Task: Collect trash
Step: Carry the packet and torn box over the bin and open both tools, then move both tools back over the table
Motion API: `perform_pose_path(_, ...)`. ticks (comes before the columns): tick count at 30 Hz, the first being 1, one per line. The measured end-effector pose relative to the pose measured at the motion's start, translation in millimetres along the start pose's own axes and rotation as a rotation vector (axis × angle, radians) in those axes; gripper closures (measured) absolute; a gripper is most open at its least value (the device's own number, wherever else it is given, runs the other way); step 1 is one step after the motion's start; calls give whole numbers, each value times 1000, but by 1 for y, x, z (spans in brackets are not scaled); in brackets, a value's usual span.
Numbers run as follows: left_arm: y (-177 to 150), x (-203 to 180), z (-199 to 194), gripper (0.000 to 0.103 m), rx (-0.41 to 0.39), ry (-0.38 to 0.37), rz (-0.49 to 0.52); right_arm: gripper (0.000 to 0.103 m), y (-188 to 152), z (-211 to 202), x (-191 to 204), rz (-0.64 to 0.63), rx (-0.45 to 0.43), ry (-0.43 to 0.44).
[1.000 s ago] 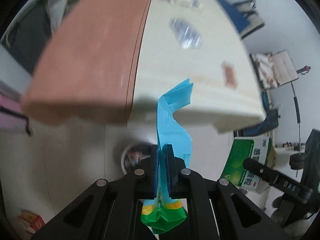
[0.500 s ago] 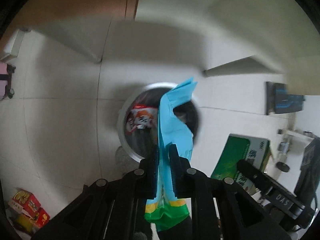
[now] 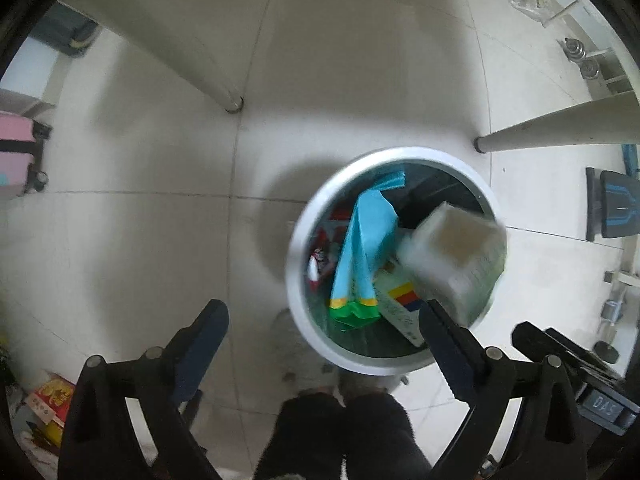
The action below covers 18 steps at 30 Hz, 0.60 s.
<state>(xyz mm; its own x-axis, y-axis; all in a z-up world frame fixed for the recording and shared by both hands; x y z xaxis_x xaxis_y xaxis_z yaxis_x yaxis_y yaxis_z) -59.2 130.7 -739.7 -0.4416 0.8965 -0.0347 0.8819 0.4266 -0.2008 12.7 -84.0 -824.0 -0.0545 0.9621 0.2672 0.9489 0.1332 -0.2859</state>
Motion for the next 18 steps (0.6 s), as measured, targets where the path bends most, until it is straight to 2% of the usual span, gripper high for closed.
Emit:
perform_pose_path(3,-5,5,-18,6,-46,50,23,1,-3,-11,5,-25,-15,-56)
perform_pose_path(8,-20,8,-33,6,-50,60,27,1,-15,-34,12,-65,-57,-176)
perform_pose_path(18,-46,-8,-75,6,-70,57,48,1,-40,-96,24,-102,-113,-261)
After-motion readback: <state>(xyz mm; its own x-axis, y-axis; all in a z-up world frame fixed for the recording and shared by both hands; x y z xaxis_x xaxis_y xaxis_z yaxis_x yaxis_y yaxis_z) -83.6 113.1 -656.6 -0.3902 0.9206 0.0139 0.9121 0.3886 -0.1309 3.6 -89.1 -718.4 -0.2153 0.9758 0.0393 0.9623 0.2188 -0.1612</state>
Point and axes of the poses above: each gripper's, at about its wrist camera, not at the fingertips, and z roughly the way its jaws point, x to its left, y to its top, the point moved 5 cm from there along z, roughly the way its jaws point, and after that the axes turned 3 degrees about x, right-handed, at the moved point
